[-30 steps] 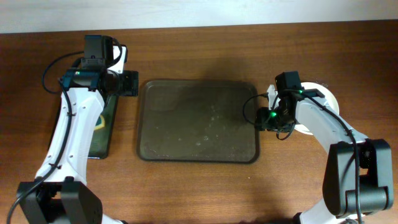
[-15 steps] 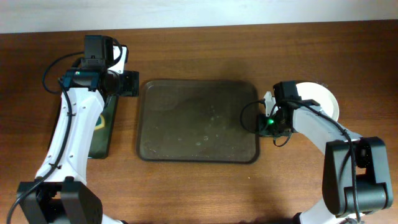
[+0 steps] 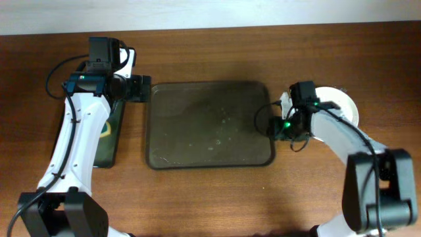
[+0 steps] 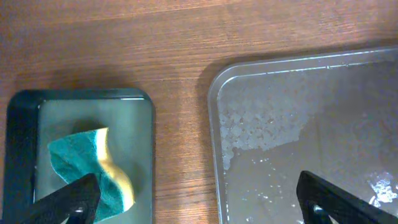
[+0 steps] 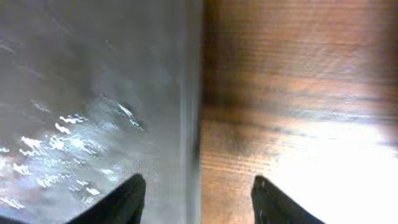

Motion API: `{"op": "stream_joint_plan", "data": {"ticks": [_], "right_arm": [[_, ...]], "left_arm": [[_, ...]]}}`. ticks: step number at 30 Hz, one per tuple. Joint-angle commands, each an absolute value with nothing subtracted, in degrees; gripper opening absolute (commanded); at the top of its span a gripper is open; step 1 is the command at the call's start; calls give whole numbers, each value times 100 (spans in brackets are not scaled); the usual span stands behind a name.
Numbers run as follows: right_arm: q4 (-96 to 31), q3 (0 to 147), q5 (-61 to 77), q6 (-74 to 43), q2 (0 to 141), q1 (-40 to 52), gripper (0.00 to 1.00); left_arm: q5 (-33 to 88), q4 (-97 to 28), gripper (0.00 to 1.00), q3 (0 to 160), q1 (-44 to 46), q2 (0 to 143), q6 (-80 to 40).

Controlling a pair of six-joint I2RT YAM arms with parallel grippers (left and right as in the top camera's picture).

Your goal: Clean dirty plates on tray and stack at the side

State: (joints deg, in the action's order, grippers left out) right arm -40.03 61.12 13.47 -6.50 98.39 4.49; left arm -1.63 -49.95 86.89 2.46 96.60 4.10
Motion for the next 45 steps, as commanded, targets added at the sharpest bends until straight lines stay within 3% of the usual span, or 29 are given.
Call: {"op": "stream_joint_plan", "data": {"ticks": [1,3,8,16,20,26,31,34,40,45], "right_arm": [[-4696,7175,1085,-642,8785,443,73],[-5557,7944,910,-642,8099,443,98],[-6331,8484,919,-642,6665,445,99],[-7002,8466,506,-305,6241,443,98],[-5194,7330,729,537,5157,445,98],[-1155,2904,757,725,2034,451,98],[913,735,895,707,1015,456,98],[1249,64,875,707,652,456,98],[-388,32,1094,694,19,456,98],[-353,32,1094,685,19,449,98]], "left_arm": [[-80,-4980,100,8694,252,9690,482],[-80,-4980,100,8694,252,9690,482],[-80,-4978,99,8694,252,9690,482],[-80,-4980,100,8694,252,9690,482],[-80,-4980,100,8694,252,9690,482],[-80,-4980,100,8694,252,9690,482],[-80,-4980,99,8694,252,9690,482],[-80,-4980,99,8694,252,9690,482],[-80,-4980,99,8694,252,9690,482],[-80,-4980,99,8694,252,9690,482]]}}
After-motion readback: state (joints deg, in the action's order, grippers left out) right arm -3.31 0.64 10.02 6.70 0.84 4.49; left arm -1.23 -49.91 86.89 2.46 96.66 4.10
